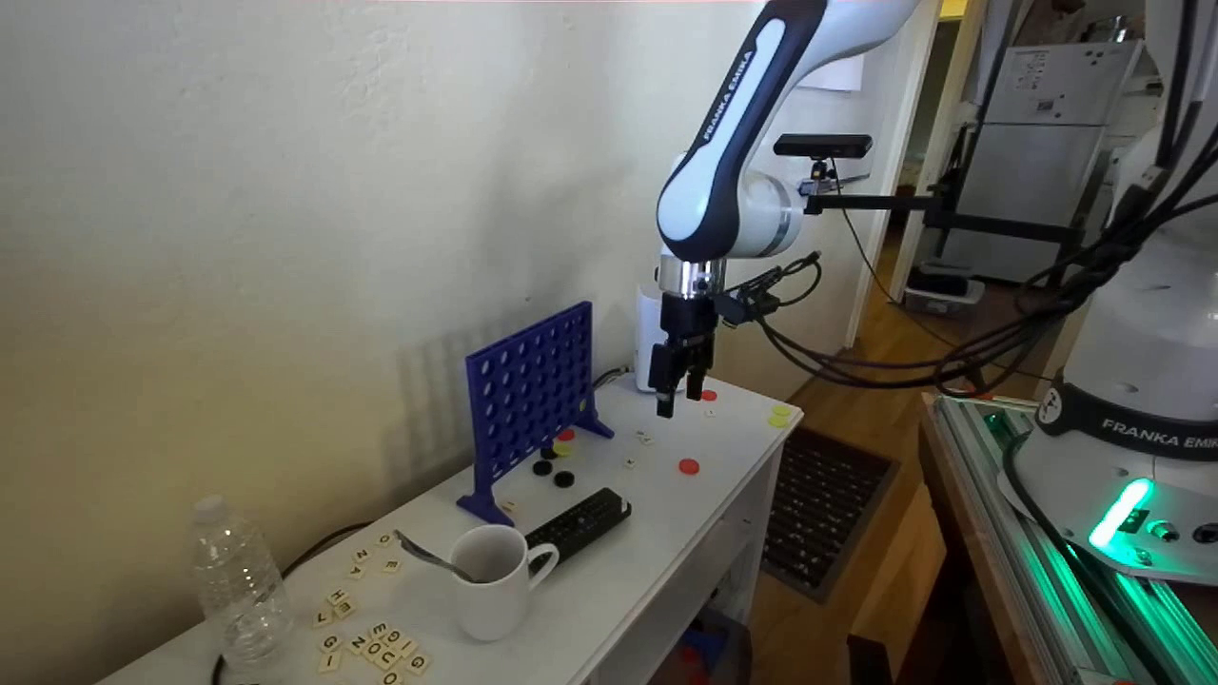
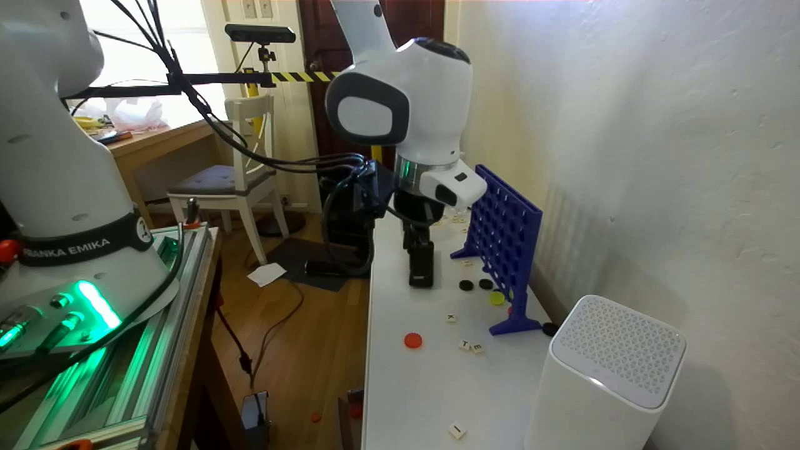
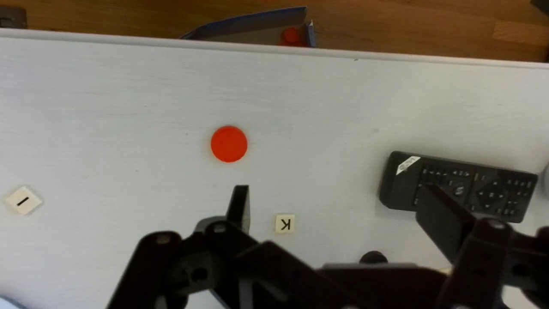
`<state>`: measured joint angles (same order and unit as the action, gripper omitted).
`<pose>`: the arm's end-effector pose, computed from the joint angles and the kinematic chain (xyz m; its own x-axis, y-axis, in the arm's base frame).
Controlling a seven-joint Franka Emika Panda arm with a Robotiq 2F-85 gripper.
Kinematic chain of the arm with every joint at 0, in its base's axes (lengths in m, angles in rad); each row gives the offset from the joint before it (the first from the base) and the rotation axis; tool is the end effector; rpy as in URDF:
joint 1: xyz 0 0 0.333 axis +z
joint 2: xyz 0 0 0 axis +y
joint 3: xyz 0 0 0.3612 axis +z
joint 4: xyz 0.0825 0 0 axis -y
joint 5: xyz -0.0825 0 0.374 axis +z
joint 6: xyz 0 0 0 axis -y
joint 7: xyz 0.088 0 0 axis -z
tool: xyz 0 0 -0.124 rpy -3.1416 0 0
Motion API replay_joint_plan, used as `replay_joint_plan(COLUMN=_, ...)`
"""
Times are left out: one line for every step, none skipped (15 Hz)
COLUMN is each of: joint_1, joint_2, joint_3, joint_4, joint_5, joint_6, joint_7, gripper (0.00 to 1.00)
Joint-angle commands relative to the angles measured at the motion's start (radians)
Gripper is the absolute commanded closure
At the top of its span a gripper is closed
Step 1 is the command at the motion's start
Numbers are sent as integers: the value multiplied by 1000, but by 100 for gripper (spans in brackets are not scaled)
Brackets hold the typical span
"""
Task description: Put one orange chip inside the blue gameboard.
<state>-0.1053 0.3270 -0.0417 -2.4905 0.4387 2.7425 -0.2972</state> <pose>0.4598 -0.0831 0.1894 0.9661 -0.2519 -0.0569 -0.2577 -0.9551 -0.1463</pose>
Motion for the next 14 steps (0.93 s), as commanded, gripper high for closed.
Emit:
replay_joint_plan(joint_1=-65, joint_2=23, joint_3=62, joint_4=-1, joint_5=-19, joint_6=34, joint_7=16, gripper=0)
replay_joint_plan(joint_1=-87, joint_2=44, joint_3=84, joint_4=0, joint_5=-8, joint_6=55, joint_7=9, gripper=0)
replay_joint_plan(joint_1=-100, joint_2=58, joint_3=96, joint_4=5, joint_5=-4, joint_6=62, joint_7=4, gripper=0)
replay_joint_plan(joint_1=-106, joint_2=65, joint_3=100, joint_4=9, joint_5=-3, joint_6=63, joint_7=3, gripper=0)
replay_joint_plan(joint_1=-108, joint_2=66, joint_3=101, joint_4=12, joint_5=-3, joint_6=63, joint_7=2, gripper=0)
replay_joint_plan(joint_1=-109, joint_2=66, joint_3=101, joint_4=14, joint_5=-3, joint_6=63, joint_7=2, gripper=0)
replay_joint_plan(joint_1=-107, joint_2=87, joint_3=95, joint_4=23, joint_5=-3, joint_6=87, joint_7=19, gripper=0)
replay_joint_plan(joint_1=-101, joint_2=106, joint_3=88, joint_4=33, joint_5=-11, joint_6=82, joint_7=43, gripper=0)
replay_joint_plan(joint_1=-111, joint_2=128, joint_3=100, joint_4=45, joint_5=3, joint_6=93, joint_7=44, gripper=0)
replay_joint_plan(joint_1=-114, joint_2=144, joint_3=105, joint_4=52, joint_5=7, joint_6=102, joint_7=52, gripper=0)
replay_joint_plan(joint_1=-102, joint_2=161, joint_3=92, joint_4=56, joint_5=-10, joint_6=120, joint_7=82, gripper=0)
replay_joint_plan(joint_1=-106, joint_2=174, joint_3=95, joint_4=60, joint_5=-13, joint_6=128, joint_7=91, gripper=0)
replay_joint_plan(joint_1=-103, joint_2=190, joint_3=91, joint_4=64, joint_5=-21, joint_6=141, joint_7=107, gripper=0)
replay_joint_plan(joint_1=-99, joint_2=206, joint_3=85, joint_4=68, joint_5=-33, joint_6=155, joint_7=122, gripper=0)
